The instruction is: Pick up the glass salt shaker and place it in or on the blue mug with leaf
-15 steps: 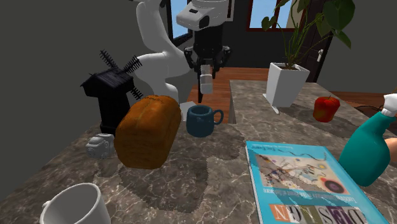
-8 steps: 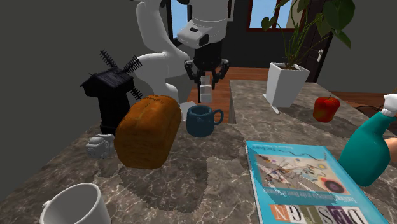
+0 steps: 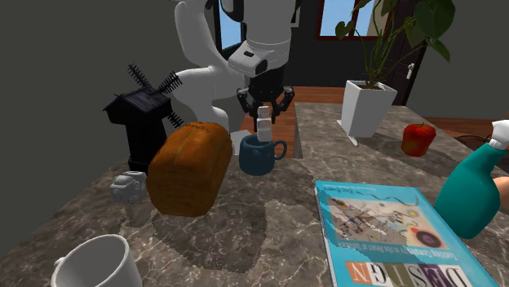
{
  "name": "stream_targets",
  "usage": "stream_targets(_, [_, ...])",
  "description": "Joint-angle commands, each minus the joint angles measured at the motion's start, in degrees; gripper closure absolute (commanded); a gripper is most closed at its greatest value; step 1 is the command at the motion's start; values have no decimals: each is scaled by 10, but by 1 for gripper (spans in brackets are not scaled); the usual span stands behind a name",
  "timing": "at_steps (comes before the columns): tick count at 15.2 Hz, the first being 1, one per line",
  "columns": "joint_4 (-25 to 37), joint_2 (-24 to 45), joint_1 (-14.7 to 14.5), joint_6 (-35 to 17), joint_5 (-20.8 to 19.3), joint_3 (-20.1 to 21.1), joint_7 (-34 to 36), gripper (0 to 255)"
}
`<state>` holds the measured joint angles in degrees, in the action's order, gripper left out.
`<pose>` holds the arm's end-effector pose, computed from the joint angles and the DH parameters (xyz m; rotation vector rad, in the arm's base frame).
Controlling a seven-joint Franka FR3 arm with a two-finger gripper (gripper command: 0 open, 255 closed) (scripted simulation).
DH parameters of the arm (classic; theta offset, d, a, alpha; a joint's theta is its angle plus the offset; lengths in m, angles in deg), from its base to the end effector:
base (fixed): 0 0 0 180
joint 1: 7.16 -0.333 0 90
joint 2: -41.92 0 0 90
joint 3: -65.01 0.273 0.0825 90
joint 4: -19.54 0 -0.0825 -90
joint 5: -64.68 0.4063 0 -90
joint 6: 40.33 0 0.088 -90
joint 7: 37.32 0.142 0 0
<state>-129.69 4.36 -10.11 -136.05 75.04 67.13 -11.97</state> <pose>0.3503 0.0531 0.3670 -2.9660 0.6138 0.4699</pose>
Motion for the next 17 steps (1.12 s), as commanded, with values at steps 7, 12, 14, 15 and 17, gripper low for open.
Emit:
stream_targets(7, [-4,0,1,-1,-1,-1,-1,0])
stream_targets(12, [39,8,3,34,-6,-5,0,0])
stream_targets(14, [78,17,5,65,-10,-10,1,0])
stream_targets(15, [78,17,5,65,-10,-10,1,0])
stream_targets(17, [78,17,5,65,-10,-10,1,0])
